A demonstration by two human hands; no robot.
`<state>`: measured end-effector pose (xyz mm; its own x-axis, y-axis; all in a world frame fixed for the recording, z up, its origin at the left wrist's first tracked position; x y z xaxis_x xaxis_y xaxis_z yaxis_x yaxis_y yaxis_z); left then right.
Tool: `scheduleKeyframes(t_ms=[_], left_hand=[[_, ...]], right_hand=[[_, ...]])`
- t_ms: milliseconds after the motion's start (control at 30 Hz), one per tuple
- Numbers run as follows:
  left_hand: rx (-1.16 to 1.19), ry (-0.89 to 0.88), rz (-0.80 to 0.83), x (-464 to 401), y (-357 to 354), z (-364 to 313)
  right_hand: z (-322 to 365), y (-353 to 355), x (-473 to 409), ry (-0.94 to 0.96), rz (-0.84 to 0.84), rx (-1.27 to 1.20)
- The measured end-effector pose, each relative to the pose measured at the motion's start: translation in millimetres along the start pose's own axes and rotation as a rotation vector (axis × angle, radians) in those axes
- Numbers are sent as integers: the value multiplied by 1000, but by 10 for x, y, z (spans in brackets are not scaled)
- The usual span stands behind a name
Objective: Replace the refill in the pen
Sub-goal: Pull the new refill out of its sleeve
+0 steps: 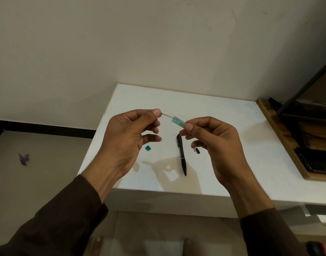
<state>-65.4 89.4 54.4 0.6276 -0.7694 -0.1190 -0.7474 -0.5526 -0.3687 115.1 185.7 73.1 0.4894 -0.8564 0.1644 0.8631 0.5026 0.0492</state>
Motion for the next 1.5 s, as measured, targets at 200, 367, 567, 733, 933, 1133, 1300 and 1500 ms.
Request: scheduleKeyframes(t_ms=[200, 367, 567, 733, 933, 1133, 1300, 1500], left_hand=[[-17, -72, -31, -47, 68, -114], [-24, -83, -42, -54, 97, -135], [-29, -90, -32, -49, 95, -139], [-24, -74, -17, -31, 53, -134], [8, -73, 28, -9, -10, -184], [6, -68, 22, -10, -6, -176], [-1, -78, 36, -16, -21, -180], [-26, -117, 74, -27, -48, -196]], right_hand=[[-24, -17, -4, -7, 24, -15], [-24, -18, -6, 3, 25, 17], [-5, -44, 2, 11, 34, 20], [-15, -79, 5, 16, 41, 66], [-13, -99, 0, 24, 49, 72], [-5, -100, 9, 20, 48, 46], [-10, -111, 8, 18, 53, 38], [2, -112, 12, 26, 52, 30]])
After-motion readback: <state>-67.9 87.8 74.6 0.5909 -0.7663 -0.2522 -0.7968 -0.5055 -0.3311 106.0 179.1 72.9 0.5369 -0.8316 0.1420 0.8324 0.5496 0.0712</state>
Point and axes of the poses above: each hand's wrist, its own x-axis away from the middle knuckle, its own y-axis out of the back of the hand, z = x × y, the point moved 9 cm from there along -x, towards the middle knuckle, and after that the axes turned 13 degrees about -y, right-handed, at the moved point
